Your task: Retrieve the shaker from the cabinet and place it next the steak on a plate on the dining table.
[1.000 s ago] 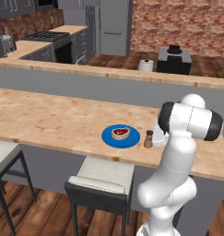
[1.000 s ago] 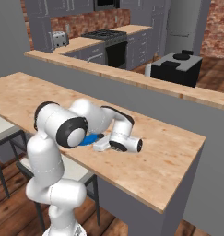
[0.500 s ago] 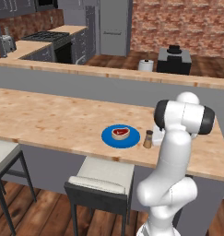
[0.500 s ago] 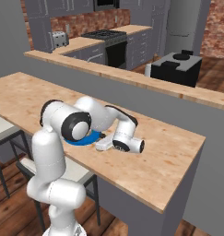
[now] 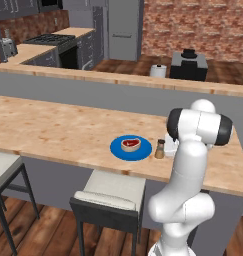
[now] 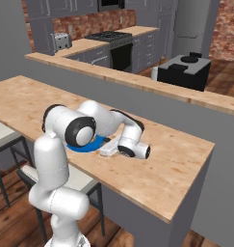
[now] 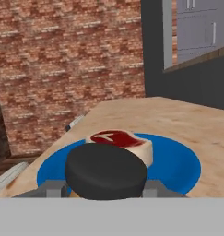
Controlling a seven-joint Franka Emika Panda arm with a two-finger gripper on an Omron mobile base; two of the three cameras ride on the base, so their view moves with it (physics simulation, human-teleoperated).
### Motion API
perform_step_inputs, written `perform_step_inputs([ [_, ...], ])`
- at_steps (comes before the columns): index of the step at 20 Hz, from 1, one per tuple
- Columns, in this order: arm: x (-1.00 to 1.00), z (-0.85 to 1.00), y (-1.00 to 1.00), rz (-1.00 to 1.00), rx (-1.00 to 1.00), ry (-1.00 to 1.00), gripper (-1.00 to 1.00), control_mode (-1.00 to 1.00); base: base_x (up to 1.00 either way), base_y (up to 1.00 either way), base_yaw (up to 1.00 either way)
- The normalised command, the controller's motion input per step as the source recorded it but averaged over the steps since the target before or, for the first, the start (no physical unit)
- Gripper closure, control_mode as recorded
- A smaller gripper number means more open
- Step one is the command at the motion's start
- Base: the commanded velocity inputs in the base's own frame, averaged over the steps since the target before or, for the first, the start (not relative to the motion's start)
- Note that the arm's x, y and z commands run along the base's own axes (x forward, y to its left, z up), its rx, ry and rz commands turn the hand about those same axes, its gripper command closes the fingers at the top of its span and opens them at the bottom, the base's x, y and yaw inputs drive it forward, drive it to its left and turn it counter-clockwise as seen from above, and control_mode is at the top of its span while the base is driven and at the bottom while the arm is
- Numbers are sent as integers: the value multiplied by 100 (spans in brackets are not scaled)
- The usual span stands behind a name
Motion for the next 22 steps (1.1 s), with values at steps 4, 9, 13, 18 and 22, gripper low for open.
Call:
perform_step_inputs([
  [4, -8, 0, 0, 0, 0, -14, -100, -100, 0, 0, 0],
  [9, -12, 0, 0, 0, 0, -13, -100, -100, 0, 0, 0],
  [13, -8, 0, -7, 0, 1, -5, -100, -100, 0, 0, 0],
  [18, -7, 0, -24, 0, 5, -5, -100, -100, 0, 0, 0],
  [22, -9, 4, -33, 0, 7, -8, -100, -100, 0, 0, 0],
])
